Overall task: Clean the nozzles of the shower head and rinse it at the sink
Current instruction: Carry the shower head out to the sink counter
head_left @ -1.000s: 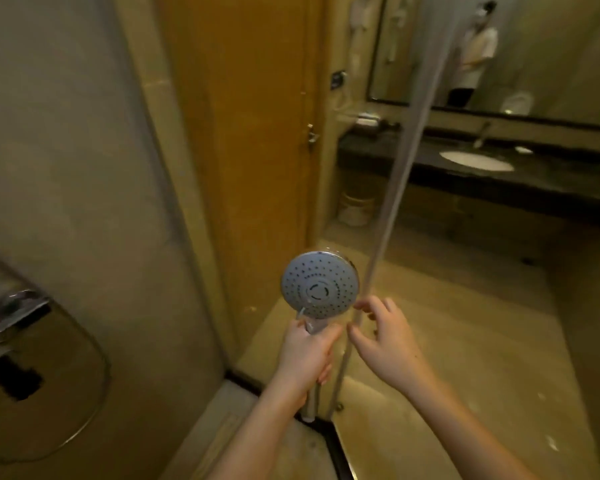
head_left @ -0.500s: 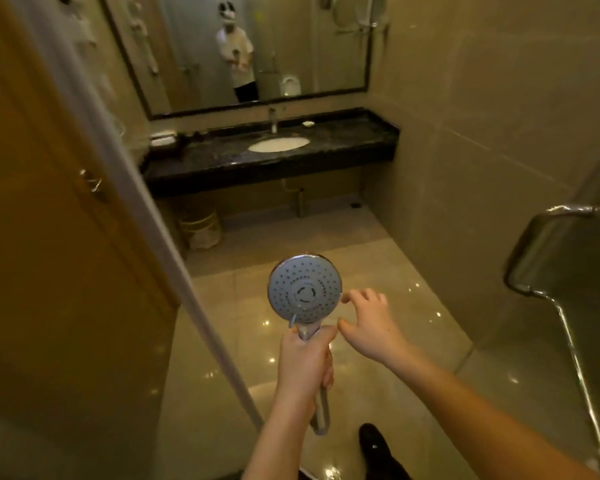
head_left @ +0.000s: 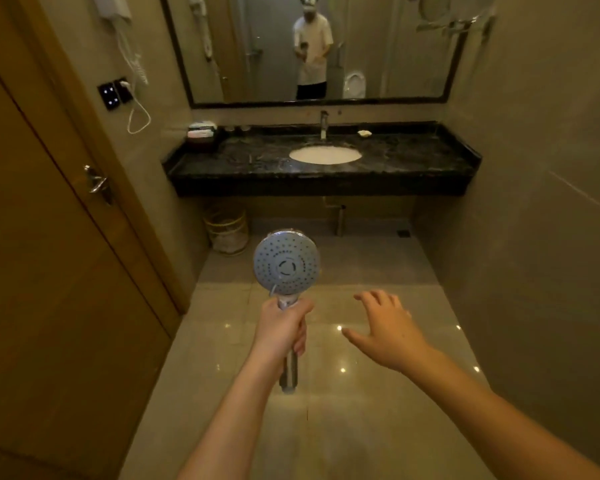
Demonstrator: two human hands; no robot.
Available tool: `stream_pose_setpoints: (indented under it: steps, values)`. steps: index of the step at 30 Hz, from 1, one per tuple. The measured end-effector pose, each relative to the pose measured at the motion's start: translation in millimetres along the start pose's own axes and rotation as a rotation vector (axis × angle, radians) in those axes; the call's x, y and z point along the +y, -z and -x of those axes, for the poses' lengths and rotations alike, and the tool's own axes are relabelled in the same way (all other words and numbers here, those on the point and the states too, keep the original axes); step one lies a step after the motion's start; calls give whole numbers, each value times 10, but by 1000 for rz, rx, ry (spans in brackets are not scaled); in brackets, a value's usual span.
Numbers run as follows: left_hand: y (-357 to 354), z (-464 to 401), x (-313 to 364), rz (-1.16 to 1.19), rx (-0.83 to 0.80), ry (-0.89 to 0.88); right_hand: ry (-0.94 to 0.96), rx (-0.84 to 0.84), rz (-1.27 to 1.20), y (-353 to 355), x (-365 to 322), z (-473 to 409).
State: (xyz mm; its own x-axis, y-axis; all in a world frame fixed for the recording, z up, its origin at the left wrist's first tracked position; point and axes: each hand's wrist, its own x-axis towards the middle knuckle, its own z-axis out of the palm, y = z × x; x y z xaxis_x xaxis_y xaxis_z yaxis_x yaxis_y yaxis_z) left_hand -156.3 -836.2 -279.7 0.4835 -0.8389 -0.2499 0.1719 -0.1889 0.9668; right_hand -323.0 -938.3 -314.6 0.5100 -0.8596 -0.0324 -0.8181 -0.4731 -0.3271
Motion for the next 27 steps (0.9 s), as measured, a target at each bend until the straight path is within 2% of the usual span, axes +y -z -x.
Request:
stream_pose_setpoints:
  steps: [8,18,27]
  values:
    - [-113,-1655,494,38,98,-46,143,17,53,275,-116,-1842]
    - [460,-3932,1117,8,30,-44,59,32,74,187,-655,-4020]
    - [904,-5454,1660,28,40,-43,47,10,22,156,-1155,-5633]
